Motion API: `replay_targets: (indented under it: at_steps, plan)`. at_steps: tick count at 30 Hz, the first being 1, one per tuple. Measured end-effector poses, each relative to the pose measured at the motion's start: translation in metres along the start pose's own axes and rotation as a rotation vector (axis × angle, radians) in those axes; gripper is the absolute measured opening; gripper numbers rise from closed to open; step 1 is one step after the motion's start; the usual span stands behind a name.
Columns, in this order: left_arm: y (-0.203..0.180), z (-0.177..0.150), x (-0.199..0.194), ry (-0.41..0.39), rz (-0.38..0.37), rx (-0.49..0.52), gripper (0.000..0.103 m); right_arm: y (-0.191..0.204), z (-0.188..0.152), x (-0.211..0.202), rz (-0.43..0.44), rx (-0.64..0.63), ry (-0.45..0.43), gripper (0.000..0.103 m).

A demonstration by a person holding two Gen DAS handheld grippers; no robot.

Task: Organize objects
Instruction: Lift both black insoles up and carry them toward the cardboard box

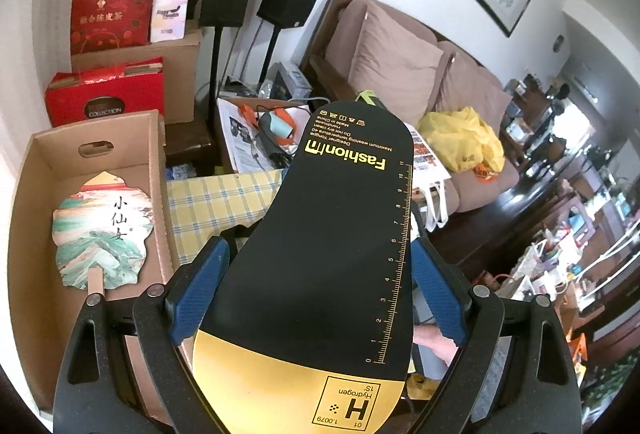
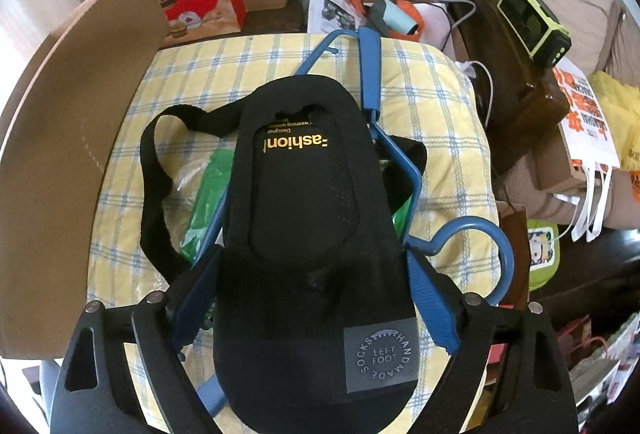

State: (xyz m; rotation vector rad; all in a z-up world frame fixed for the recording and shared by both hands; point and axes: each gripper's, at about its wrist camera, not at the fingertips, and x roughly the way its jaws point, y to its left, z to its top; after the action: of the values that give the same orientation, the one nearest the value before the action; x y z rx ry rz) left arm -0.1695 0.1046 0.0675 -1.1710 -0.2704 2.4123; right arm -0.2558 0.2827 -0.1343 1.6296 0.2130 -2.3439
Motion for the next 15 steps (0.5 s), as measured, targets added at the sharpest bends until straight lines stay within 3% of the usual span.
replay_targets:
  at_steps: [15]
  plan:
    - [0.021,-0.008,-0.031,-0.035,0.082,-0.019,0.09,0.009,0.005,-0.049,0.04,0.031,-0.121,0.088]
